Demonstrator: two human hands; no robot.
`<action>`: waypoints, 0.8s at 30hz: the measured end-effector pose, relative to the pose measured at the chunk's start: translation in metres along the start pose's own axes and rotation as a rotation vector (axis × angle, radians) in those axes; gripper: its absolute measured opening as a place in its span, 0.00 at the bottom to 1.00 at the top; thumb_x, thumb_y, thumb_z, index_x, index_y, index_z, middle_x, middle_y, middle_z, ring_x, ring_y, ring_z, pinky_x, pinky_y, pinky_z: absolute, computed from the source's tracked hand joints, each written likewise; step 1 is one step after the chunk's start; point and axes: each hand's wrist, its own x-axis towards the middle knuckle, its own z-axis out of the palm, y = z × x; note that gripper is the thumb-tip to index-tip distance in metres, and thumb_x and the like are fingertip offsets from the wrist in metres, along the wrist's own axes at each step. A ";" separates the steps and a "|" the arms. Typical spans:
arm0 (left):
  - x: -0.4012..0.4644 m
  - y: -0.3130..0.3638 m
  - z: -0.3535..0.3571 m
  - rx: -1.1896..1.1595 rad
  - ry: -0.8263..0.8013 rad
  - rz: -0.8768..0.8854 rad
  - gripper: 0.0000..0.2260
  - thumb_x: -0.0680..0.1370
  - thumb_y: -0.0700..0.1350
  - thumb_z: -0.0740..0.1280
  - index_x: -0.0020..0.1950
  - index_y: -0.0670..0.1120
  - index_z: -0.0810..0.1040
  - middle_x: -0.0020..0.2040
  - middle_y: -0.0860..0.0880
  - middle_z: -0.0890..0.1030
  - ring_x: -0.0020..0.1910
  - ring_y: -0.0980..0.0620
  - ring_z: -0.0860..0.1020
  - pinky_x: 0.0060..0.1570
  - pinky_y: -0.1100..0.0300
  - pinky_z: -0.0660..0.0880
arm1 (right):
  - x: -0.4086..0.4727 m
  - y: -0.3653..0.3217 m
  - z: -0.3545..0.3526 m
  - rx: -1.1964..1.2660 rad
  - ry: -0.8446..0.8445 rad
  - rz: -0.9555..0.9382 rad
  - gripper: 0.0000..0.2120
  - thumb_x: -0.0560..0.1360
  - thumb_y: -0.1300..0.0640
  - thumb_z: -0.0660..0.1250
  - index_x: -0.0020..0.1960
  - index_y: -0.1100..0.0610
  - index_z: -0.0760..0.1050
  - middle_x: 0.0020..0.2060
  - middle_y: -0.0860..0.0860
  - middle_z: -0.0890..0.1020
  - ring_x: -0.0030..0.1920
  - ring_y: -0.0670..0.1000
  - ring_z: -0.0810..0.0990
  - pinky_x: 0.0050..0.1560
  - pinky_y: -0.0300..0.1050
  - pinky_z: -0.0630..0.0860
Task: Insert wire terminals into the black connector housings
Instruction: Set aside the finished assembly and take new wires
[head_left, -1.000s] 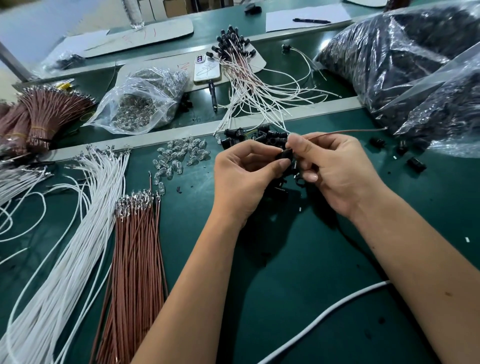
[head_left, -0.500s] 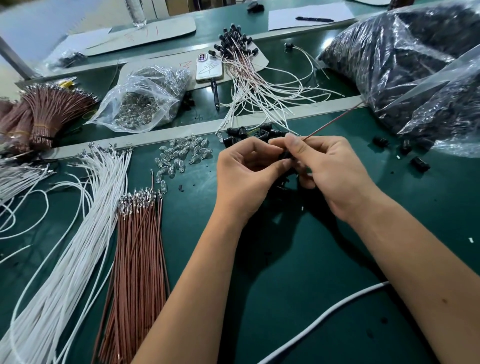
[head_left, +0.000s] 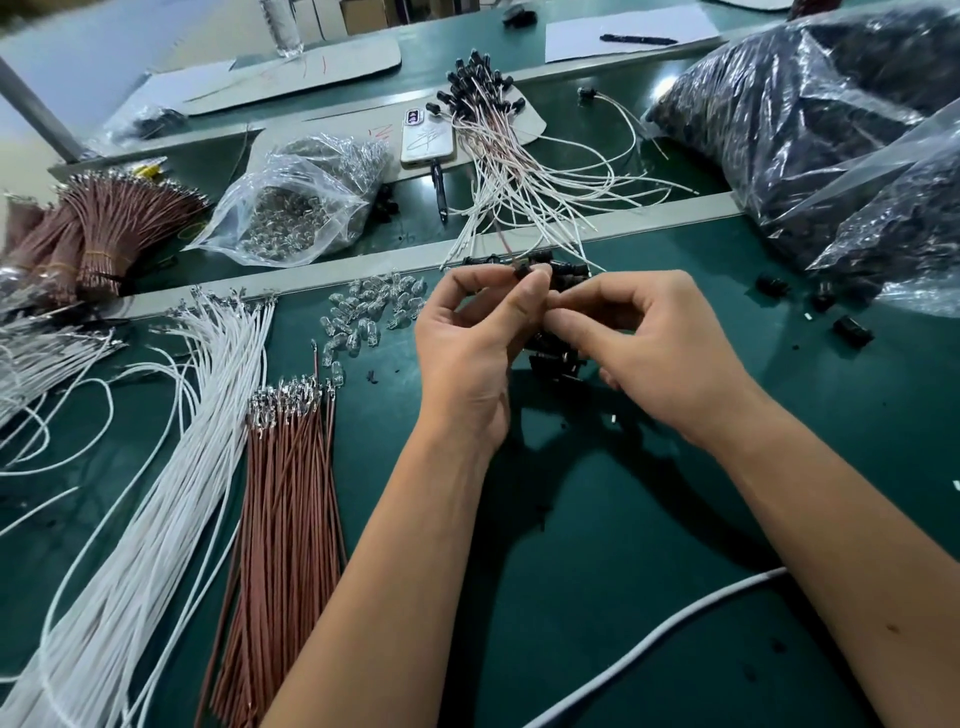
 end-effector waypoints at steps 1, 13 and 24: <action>0.000 0.000 0.000 -0.021 0.002 -0.004 0.14 0.65 0.37 0.76 0.46 0.42 0.76 0.44 0.39 0.83 0.38 0.47 0.83 0.44 0.56 0.81 | -0.001 0.000 0.001 -0.034 0.002 -0.011 0.03 0.76 0.53 0.77 0.48 0.52 0.87 0.34 0.42 0.86 0.28 0.38 0.77 0.32 0.30 0.71; 0.013 0.041 -0.023 -0.245 0.154 -0.052 0.02 0.78 0.39 0.70 0.48 0.45 0.80 0.43 0.47 0.86 0.35 0.53 0.82 0.35 0.66 0.77 | -0.007 -0.012 0.002 -0.240 -0.531 -0.175 0.07 0.76 0.61 0.77 0.40 0.53 0.85 0.37 0.48 0.83 0.38 0.52 0.82 0.42 0.48 0.77; 0.010 0.108 -0.089 0.204 0.597 0.077 0.07 0.76 0.36 0.72 0.53 0.39 0.80 0.35 0.46 0.81 0.26 0.55 0.76 0.25 0.64 0.69 | 0.038 -0.069 0.111 -0.305 -0.374 -0.041 0.17 0.78 0.45 0.73 0.38 0.57 0.85 0.32 0.53 0.85 0.33 0.51 0.81 0.37 0.45 0.76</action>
